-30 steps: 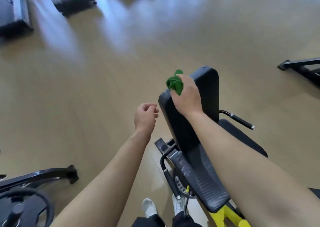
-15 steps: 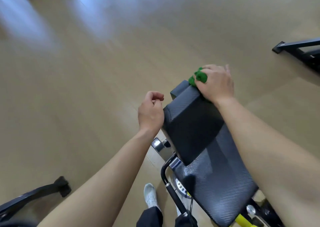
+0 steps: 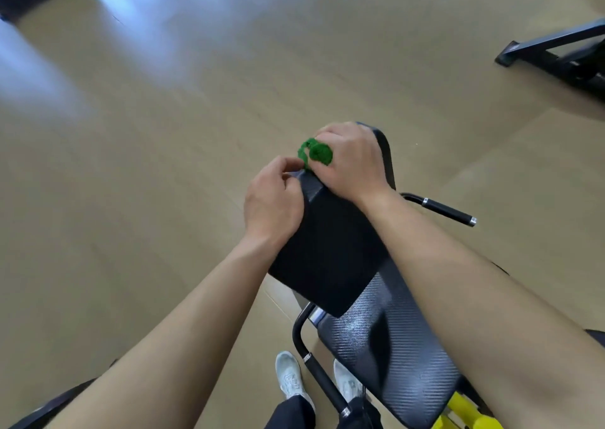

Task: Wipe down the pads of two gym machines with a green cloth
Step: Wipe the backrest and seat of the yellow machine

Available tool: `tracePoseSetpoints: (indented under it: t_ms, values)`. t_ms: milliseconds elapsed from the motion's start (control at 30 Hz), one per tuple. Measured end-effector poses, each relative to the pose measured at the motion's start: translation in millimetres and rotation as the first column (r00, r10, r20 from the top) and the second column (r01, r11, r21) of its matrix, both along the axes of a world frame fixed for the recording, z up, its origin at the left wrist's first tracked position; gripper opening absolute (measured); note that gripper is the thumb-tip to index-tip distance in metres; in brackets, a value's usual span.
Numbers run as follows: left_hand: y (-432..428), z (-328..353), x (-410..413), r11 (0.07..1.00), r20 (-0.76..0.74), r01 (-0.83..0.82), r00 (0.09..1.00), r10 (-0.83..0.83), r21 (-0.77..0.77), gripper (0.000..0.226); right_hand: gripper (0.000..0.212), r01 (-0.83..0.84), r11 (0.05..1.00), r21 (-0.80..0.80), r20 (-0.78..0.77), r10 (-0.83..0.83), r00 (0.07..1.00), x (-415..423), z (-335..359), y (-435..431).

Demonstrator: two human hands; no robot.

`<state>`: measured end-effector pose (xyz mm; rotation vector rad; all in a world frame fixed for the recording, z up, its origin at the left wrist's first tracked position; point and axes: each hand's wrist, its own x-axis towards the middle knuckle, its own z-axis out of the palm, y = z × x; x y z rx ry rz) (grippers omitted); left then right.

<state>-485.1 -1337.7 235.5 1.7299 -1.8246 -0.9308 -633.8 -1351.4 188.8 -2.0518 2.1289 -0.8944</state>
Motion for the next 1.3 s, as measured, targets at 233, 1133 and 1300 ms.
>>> tracePoseSetpoints:
  t_ms: [233,1133,1300]
  values:
    - [-16,-11,-78,0.973,0.085,0.15,0.987,-0.137,-0.177,0.04,0.024,0.363,0.931,0.026,0.561,-0.315,0.766,-40,-12,-17]
    - [-12,-34,-87,0.957,-0.027,0.053,0.998,-0.064,-0.285,0.039,0.028,0.262,0.776,0.574,0.801,-0.598,0.016,-98,-99,16]
    - [-13,-36,-89,0.95,-0.023,0.057,0.997,-0.067,-0.306,0.038,0.033,0.394,0.788,0.474,0.838,-0.541,0.072,-89,-63,-9]
